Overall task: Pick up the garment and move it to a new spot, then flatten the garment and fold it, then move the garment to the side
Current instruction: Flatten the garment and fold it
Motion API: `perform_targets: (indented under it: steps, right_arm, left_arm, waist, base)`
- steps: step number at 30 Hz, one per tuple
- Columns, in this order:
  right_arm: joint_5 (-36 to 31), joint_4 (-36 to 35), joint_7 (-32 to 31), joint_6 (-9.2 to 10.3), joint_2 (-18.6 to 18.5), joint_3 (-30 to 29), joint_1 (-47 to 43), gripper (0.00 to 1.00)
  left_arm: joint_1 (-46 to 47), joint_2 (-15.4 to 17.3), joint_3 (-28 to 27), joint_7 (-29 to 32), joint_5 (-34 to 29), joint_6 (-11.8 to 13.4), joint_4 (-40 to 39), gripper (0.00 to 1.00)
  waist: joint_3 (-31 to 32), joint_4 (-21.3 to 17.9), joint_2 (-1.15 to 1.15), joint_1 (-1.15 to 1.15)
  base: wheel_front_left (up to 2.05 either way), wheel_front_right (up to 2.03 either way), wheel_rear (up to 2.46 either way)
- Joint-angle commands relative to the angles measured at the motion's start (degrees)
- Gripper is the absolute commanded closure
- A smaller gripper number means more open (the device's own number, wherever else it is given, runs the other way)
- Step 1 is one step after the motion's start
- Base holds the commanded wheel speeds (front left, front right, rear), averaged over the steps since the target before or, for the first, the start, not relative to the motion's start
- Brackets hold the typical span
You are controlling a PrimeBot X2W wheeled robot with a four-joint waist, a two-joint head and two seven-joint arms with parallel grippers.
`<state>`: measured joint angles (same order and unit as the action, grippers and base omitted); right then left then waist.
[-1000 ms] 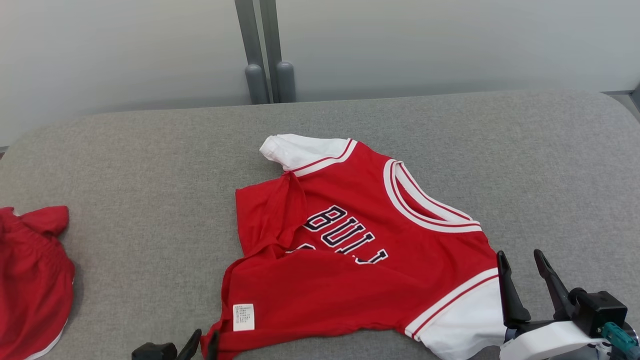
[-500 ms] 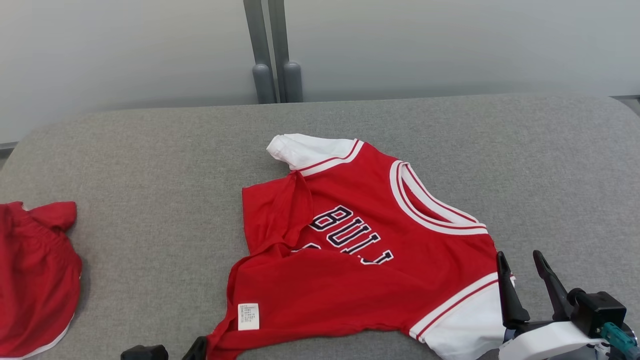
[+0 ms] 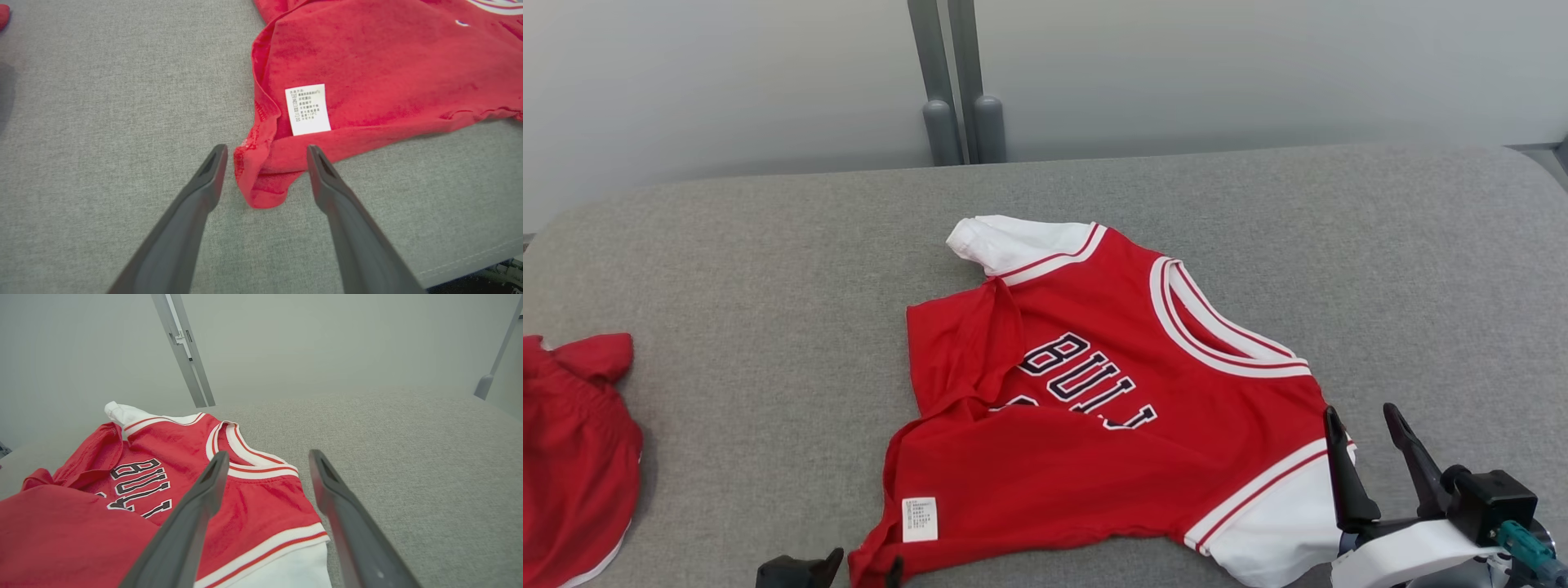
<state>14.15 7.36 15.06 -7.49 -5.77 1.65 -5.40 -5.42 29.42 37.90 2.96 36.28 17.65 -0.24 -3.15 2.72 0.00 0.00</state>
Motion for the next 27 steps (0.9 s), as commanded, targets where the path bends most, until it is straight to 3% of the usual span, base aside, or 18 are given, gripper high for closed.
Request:
perform_targets:
  steps: [1, 4, 5, 6, 7, 14, 18, 22, 27]
  right_arm:
    - [0.25, -0.21, 0.17, 0.00, -0.27, -0.08, 0.93, 0.00]
    - [0.16, -0.40, 0.17, 0.00, -0.30, -0.28, 1.10, 0.00]
    - [0.14, -0.42, 0.17, 0.00, -0.30, -0.38, 1.16, 0.00]
    - [0.13, -0.43, 0.17, 0.00, -0.27, -0.46, 1.25, 0.00]
    - [0.12, -0.45, 0.17, 0.00, -0.25, -0.40, 1.30, 0.00]
    - [0.11, -0.44, 0.17, -0.01, 0.06, -1.52, 0.56, 0.00]
    - [-0.10, -0.42, 0.17, 0.00, 0.33, -1.66, 0.51, 0.00]
    - [-0.05, -0.48, 0.17, 0.00, 0.41, -1.87, 0.27, 0.00]
    - [0.04, -0.47, 0.17, 0.00, 0.08, -2.04, -0.09, 0.00]
  left_arm:
    - [1.41, -0.07, -0.12, -0.10, -0.12, 0.38, 0.38, 0.02]
    - [2.40, -0.03, -0.10, 0.29, -0.16, -0.16, 1.50, 0.55]
    - [2.68, 0.17, -0.03, 0.59, -0.24, -0.28, 1.95, 0.64]
    - [2.96, 0.37, 0.06, 0.77, -0.25, -0.52, 2.40, 0.87]
    - [3.11, 0.39, -0.01, 0.70, -0.12, -0.61, 2.70, 1.00]
    - [1.89, 0.49, -1.68, 0.18, 2.50, -1.20, 2.31, 1.00]
    - [-0.02, -0.52, -4.59, -1.06, 7.35, -2.18, -1.69, 1.00]
    - [-4.01, -1.11, -7.67, -1.80, 15.12, -5.77, -7.74, 1.00]
    - [-9.08, 0.78, -8.90, -0.54, 23.46, -12.38, -10.92, 1.00]
  waist:
    - [-0.84, -0.66, 0.00, 0.00]
    - [-1.64, -1.25, 0.00, 0.00]
    - [-1.89, -1.41, 0.00, 0.00]
    - [-2.10, -1.57, 0.00, 0.00]
    - [-2.25, -1.74, 0.00, 0.00]
    - [-2.25, -1.41, 0.00, 0.00]
    - [-1.87, -0.32, 0.00, 0.00]
    - [-1.35, 0.89, 0.00, 0.00]
    - [-1.06, 2.48, 0.00, 0.00]
  base:
    - [0.00, 0.00, 0.00]
    - [0.00, 0.00, 0.00]
    - [0.00, 0.00, 0.00]
    - [0.00, 0.00, 0.00]
    - [0.00, 0.00, 0.00]
    - [0.00, 0.00, 0.00]
    - [0.00, 0.00, 0.00]
    - [0.00, 0.00, 0.00]
    - [0.00, 0.00, 0.00]
